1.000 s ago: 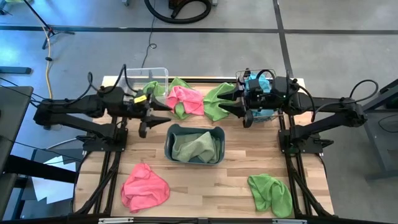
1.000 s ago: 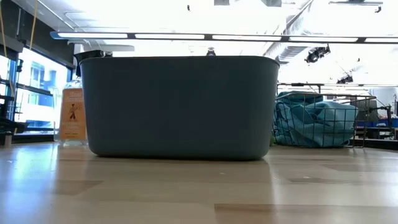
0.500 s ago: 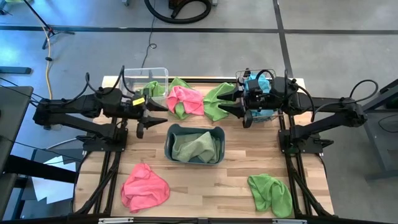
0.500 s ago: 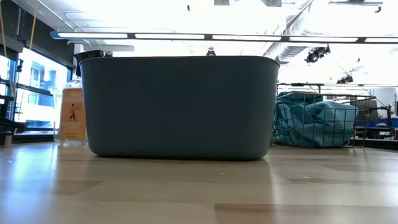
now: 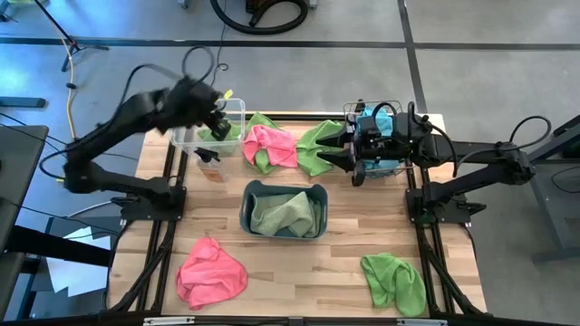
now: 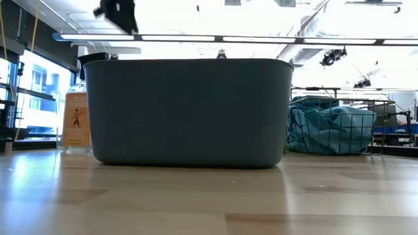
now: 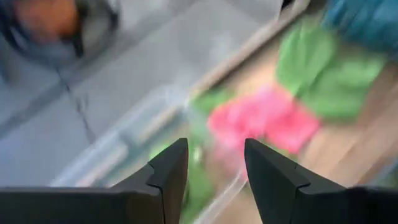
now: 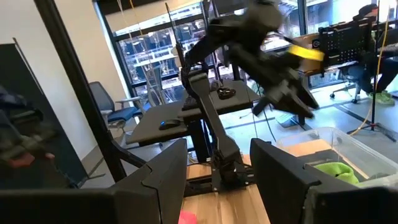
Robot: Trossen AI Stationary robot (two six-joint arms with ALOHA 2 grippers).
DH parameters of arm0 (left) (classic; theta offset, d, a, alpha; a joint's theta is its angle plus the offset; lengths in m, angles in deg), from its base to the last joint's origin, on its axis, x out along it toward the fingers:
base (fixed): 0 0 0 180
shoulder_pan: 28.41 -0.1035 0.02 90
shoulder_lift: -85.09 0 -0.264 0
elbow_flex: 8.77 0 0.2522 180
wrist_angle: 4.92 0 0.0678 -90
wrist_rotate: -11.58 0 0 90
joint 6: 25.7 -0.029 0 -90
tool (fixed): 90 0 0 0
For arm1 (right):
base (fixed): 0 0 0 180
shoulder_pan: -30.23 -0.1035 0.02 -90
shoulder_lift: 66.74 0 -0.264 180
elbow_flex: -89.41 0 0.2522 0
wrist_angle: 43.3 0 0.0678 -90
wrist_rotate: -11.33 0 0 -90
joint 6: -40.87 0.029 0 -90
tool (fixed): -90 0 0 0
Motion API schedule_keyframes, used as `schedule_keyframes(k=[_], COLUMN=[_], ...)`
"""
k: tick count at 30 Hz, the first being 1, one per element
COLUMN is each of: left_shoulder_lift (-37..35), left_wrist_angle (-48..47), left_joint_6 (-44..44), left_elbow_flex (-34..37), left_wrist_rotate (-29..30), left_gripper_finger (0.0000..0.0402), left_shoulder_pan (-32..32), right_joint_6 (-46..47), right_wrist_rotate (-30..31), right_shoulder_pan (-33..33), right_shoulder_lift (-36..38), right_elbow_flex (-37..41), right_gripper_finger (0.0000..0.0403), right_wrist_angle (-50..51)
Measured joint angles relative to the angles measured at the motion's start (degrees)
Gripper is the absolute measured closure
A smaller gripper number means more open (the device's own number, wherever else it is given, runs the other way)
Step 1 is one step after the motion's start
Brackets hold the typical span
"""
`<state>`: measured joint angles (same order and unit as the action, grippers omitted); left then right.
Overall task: Sort microfiber towel by color & place in baskets
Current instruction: Put the green microfiber cloth into the transparent bin
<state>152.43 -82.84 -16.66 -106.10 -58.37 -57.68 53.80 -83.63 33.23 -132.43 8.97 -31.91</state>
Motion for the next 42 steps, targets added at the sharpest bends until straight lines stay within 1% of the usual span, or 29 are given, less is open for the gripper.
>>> schedule_keyframes(k=[2, 3, 4, 7, 11, 15, 21, 29, 36, 42], left_shoulder_lift=[4.07, 6.14, 8.29, 13.93, 19.78, 23.67, 26.46, 26.46, 26.43, 26.46], left_wrist_angle=[-3.39, -4.44, -5.7, -7.08, -6.12, -6.16, -6.09, -3.65, -4.33, -3.17], left_joint_6=[-2.39, -3.3, -3.67, -3.43, -3.04, -5.07, -6.24, -7.19, -6.77, -6.32], left_elbow_flex=[-0.51, -0.54, -0.53, -0.48, -0.48, -0.5, -0.53, -0.45, 2.2, 2.6], left_wrist_rotate=[-8.1, -10.94, -12.41, -12.85, -14.6, -15.24, -15.39, -16.23, -17.31, -19.06], left_gripper_finger=[0.0256, 0.0255, 0.0253, 0.0248, 0.024, 0.0234, 0.0224, 0.0192, 0.016, 0.015], left_shoulder_pan=[-6.94, -9.9, -12.6, -18.43, -22.72, -24.25, -24.5, -25.53, -26.71, -26.69], right_joint_6=[0.08, 0.08, 0.12, 1.1, 1.81, 2.84, 3.56, 3.56, 5.04, 5.06], right_wrist_rotate=[0.03, 0.01, 0.01, 0.07, 0.39, 1.52, 1.57, 1.57, 1.55, 1.54], right_shoulder_pan=[0.0, 0.0, 0.0, -0.02, -0.02, -0.04, -0.04, -0.04, -0.04, -0.04], right_shoulder_lift=[0.0, 0.0, 0.0, 0.0, 0.0, 0.0, -0.02, -0.43, -1.81, -2.61], right_elbow_flex=[0.0, 0.0, 0.0, 0.0, 0.0, 0.0, 0.0, 0.0, 0.02, 0.04], right_gripper_finger=[0.0229, 0.0229, 0.0229, 0.0229, 0.0229, 0.0229, 0.0229, 0.0229, 0.0229, 0.0229], right_wrist_angle=[0.02, 0.02, 0.02, 0.02, 0.03, 0.04, 0.49, 1.72, 2.91, 3.85])
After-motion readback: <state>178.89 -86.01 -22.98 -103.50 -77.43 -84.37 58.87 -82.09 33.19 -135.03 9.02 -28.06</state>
